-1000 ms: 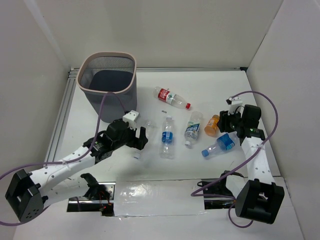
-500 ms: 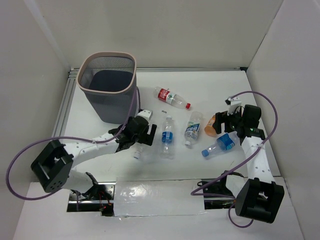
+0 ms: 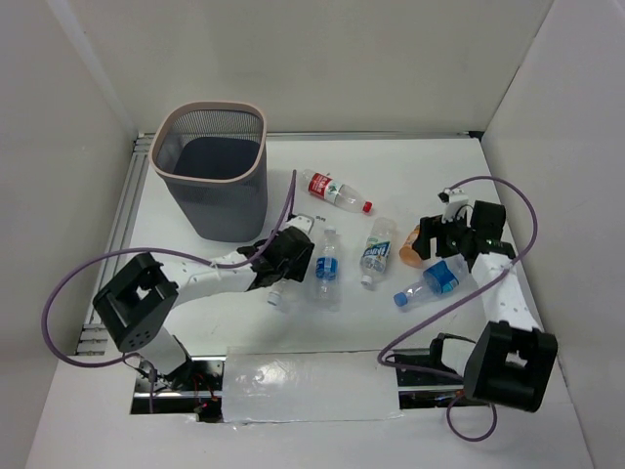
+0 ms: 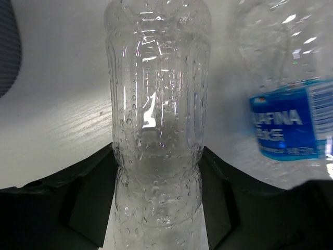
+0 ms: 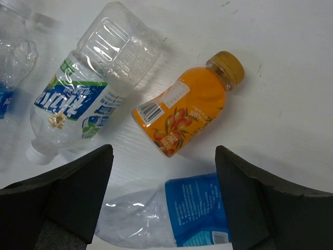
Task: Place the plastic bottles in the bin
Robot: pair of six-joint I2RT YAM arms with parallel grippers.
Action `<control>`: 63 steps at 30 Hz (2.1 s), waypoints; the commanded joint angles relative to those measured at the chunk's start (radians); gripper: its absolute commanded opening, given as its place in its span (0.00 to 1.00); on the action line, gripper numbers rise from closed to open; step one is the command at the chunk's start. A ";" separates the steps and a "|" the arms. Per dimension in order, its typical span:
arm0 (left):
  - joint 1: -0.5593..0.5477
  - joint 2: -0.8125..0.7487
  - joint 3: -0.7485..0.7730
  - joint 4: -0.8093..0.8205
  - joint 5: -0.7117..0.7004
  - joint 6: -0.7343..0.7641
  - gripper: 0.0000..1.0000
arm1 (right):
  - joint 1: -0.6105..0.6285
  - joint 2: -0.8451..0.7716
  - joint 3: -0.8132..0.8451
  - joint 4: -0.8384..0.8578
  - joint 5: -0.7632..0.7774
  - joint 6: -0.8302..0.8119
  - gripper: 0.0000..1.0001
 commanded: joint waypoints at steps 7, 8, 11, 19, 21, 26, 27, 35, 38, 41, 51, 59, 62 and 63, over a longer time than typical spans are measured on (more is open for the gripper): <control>-0.067 -0.228 0.325 0.007 0.059 0.152 0.39 | -0.006 0.289 0.234 -0.056 -0.097 0.159 0.84; -0.067 -0.237 0.363 0.007 0.059 0.163 0.39 | 0.003 0.299 0.251 -0.043 -0.046 0.183 0.84; -0.067 -0.249 0.529 -0.004 0.037 0.221 0.39 | 0.014 0.357 0.312 -0.067 0.054 0.240 0.84; 0.094 -0.228 0.794 0.027 -0.151 0.367 0.44 | 0.057 0.440 0.324 -0.089 0.153 0.314 0.84; 0.148 -0.216 0.794 0.042 -0.182 0.367 0.45 | 0.057 0.440 0.303 -0.078 0.144 0.314 0.84; 0.335 -0.171 0.773 0.131 -0.340 0.314 0.45 | 0.057 0.440 0.292 -0.069 0.144 0.314 0.85; 0.363 -0.161 0.773 0.131 -0.340 0.292 0.45 | 0.057 0.440 0.292 -0.069 0.144 0.314 0.85; 0.510 -0.059 0.766 0.146 -0.340 0.281 0.82 | 0.066 0.497 0.283 -0.078 0.144 0.305 0.85; 0.525 -0.050 0.756 0.133 -0.316 0.260 1.00 | 0.066 0.529 0.283 -0.078 0.153 0.315 0.85; 0.535 -0.050 0.745 0.111 -0.282 0.251 1.00 | 0.066 0.558 0.294 -0.078 0.153 0.326 0.85; 0.221 -0.191 0.735 0.010 -0.078 0.366 1.00 | 0.084 0.656 0.324 -0.101 0.150 0.345 0.65; -0.122 -0.305 0.367 -0.118 -0.056 0.200 1.00 | 0.084 0.606 0.556 -0.229 0.141 0.251 0.17; -0.174 -0.305 0.219 -0.141 -0.046 0.055 1.00 | 0.084 0.606 0.780 -0.292 0.061 0.185 0.14; -0.183 -0.305 0.190 -0.141 -0.046 0.025 1.00 | 0.095 0.618 0.844 -0.305 0.036 0.171 0.14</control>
